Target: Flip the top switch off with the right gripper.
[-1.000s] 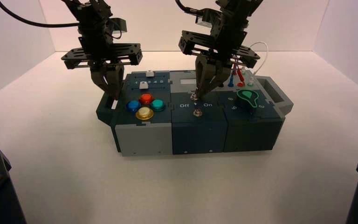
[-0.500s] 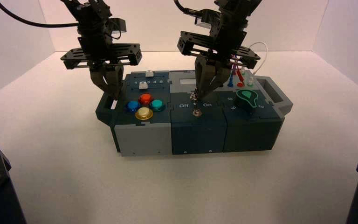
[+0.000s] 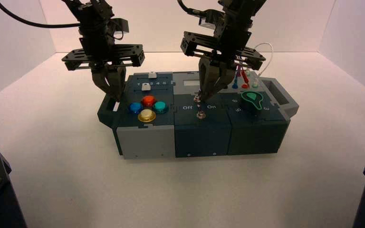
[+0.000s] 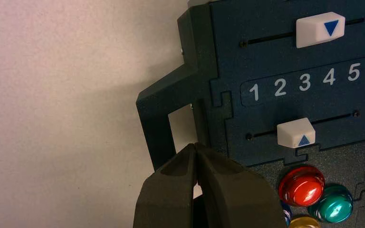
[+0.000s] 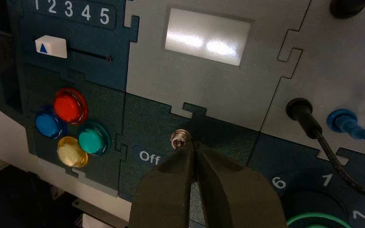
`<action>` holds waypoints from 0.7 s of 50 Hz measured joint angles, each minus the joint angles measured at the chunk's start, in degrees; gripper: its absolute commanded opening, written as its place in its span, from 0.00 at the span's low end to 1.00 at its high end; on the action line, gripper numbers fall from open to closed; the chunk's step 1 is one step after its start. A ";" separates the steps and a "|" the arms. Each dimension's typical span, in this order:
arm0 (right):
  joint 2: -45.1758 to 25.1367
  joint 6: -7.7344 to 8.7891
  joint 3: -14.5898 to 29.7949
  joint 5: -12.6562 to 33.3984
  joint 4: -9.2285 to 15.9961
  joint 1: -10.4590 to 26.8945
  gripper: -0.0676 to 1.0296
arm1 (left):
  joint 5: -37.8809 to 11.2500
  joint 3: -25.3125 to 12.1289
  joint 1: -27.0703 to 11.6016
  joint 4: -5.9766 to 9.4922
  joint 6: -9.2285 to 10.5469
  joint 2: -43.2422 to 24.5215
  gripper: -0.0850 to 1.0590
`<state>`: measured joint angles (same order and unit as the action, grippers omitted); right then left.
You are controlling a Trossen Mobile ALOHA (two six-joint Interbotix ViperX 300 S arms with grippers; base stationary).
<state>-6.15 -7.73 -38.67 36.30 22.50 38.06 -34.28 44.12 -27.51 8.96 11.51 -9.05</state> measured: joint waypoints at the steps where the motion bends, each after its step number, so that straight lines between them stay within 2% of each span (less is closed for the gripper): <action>1: -0.09 0.00 0.00 0.09 0.00 0.00 0.04 | 0.00 0.09 0.09 -0.09 0.00 0.00 0.05; 9: 0.00 -0.62 0.35 0.79 -0.26 0.00 0.04 | 0.00 0.09 0.00 -0.09 0.00 0.00 0.05; 14: -0.09 -1.85 0.88 1.49 -0.97 0.53 0.04 | 0.09 0.00 0.00 -0.09 0.00 0.00 0.05; 18: -0.09 -3.34 1.58 2.72 -2.46 1.05 0.04 | 0.00 0.09 0.09 -0.18 0.00 0.00 0.05; 21: -0.09 -4.48 2.37 2.72 -2.99 2.81 0.04 | 0.00 0.00 0.09 -0.09 0.09 0.00 0.05; 22: 0.00 -5.10 2.99 3.16 -3.43 4.57 0.04 | 0.18 0.09 0.00 -0.18 0.00 0.00 0.05; 25: -0.09 -5.80 3.87 3.69 -4.22 6.86 0.04 | 0.26 0.00 0.00 -0.09 0.00 0.00 0.05; 35: -0.09 -7.47 5.19 4.39 -6.06 7.29 0.04 | 0.62 0.09 -0.18 -0.09 0.00 0.00 0.05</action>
<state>-6.24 -15.21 -33.49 40.69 16.44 45.35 -33.66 44.21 -27.69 8.88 11.51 -9.05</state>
